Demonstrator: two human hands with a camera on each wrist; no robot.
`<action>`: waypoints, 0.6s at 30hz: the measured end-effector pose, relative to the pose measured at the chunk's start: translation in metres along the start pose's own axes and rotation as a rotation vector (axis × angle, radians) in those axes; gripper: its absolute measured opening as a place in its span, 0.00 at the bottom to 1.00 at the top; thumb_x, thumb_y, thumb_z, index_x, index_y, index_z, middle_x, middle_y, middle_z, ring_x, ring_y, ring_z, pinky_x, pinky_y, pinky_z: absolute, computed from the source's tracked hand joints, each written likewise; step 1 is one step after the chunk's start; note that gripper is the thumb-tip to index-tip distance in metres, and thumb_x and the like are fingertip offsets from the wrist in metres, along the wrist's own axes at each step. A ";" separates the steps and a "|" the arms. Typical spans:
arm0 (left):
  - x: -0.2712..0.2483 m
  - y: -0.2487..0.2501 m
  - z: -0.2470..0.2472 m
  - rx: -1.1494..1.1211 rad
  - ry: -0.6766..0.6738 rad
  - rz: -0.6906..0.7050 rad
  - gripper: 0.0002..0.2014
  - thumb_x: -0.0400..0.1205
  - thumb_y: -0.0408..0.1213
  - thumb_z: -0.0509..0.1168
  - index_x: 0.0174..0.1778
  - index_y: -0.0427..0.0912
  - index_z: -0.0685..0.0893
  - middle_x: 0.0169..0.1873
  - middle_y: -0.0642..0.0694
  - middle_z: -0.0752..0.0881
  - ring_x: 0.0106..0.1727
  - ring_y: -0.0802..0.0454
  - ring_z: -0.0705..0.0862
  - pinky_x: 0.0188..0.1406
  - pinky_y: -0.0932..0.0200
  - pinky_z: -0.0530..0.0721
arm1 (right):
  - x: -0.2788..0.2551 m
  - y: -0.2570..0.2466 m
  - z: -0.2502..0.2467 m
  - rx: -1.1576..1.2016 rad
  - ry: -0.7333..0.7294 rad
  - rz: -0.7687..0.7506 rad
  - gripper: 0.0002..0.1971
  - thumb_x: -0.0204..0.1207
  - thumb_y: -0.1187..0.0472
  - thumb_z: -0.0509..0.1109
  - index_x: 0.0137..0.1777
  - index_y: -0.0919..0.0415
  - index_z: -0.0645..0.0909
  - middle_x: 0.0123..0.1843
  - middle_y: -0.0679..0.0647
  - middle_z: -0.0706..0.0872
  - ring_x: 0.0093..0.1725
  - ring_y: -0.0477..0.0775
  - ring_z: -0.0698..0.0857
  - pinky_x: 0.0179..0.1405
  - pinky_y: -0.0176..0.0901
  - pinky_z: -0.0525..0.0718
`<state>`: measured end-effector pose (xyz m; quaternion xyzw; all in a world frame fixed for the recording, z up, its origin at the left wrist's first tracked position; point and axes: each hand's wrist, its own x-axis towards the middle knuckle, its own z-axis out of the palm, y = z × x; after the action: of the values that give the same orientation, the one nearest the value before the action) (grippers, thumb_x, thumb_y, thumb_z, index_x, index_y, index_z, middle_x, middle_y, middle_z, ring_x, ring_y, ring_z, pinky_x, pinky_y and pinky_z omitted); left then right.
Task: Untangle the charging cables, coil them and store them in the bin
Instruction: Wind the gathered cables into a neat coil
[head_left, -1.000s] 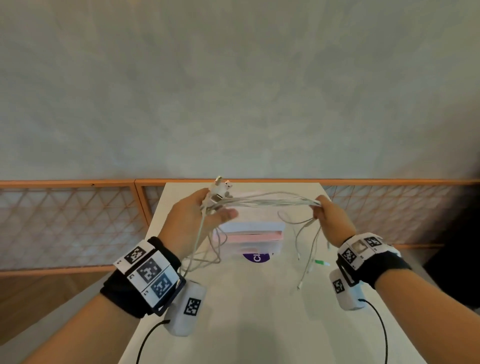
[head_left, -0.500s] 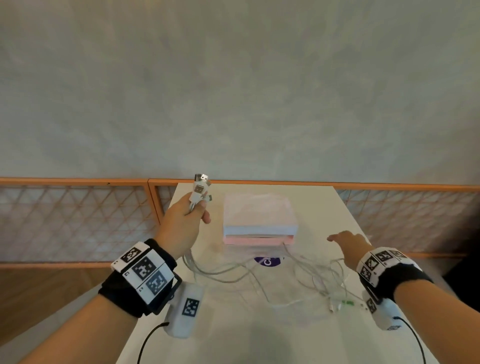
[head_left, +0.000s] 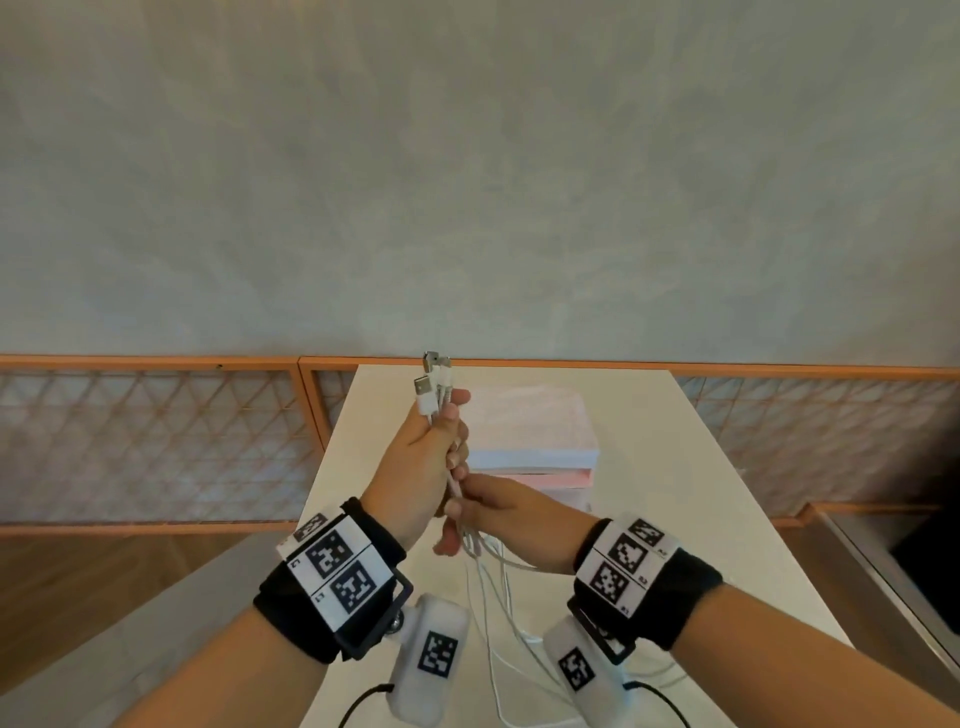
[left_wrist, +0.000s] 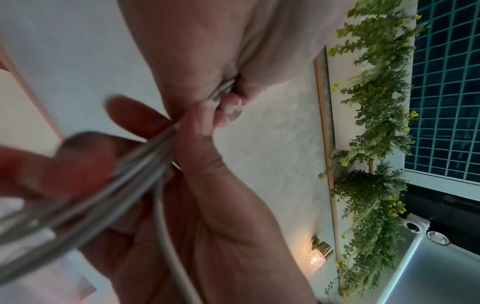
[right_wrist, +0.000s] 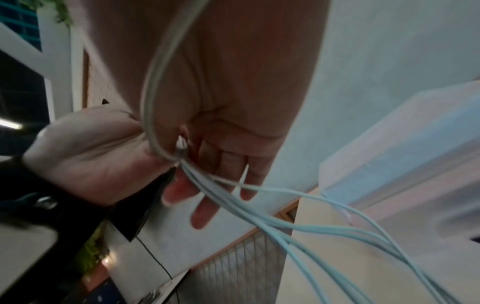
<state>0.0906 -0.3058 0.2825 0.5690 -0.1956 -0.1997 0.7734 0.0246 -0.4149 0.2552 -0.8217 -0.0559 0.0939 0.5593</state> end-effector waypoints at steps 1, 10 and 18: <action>0.000 0.000 -0.002 -0.029 0.011 0.005 0.10 0.88 0.35 0.50 0.55 0.40 0.76 0.24 0.51 0.67 0.22 0.58 0.65 0.25 0.63 0.68 | 0.000 0.001 0.002 0.018 0.006 -0.005 0.08 0.84 0.57 0.57 0.48 0.58 0.76 0.38 0.51 0.84 0.47 0.58 0.85 0.64 0.57 0.79; 0.012 0.006 -0.030 -0.306 0.133 -0.016 0.08 0.87 0.39 0.54 0.55 0.46 0.77 0.36 0.47 0.85 0.29 0.55 0.77 0.36 0.58 0.85 | -0.015 0.020 -0.010 -0.665 0.185 -0.108 0.09 0.84 0.50 0.53 0.45 0.53 0.63 0.29 0.39 0.69 0.27 0.38 0.72 0.28 0.33 0.67; 0.014 0.000 -0.027 -0.351 0.088 0.000 0.09 0.87 0.38 0.53 0.59 0.46 0.76 0.40 0.46 0.89 0.32 0.55 0.85 0.39 0.57 0.88 | -0.028 0.031 -0.019 -0.672 0.242 -0.063 0.14 0.83 0.47 0.51 0.42 0.55 0.63 0.28 0.46 0.70 0.28 0.50 0.69 0.29 0.38 0.67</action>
<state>0.1171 -0.2918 0.2760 0.4335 -0.1236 -0.2058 0.8686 0.0012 -0.4491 0.2356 -0.9628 -0.0424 -0.0452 0.2629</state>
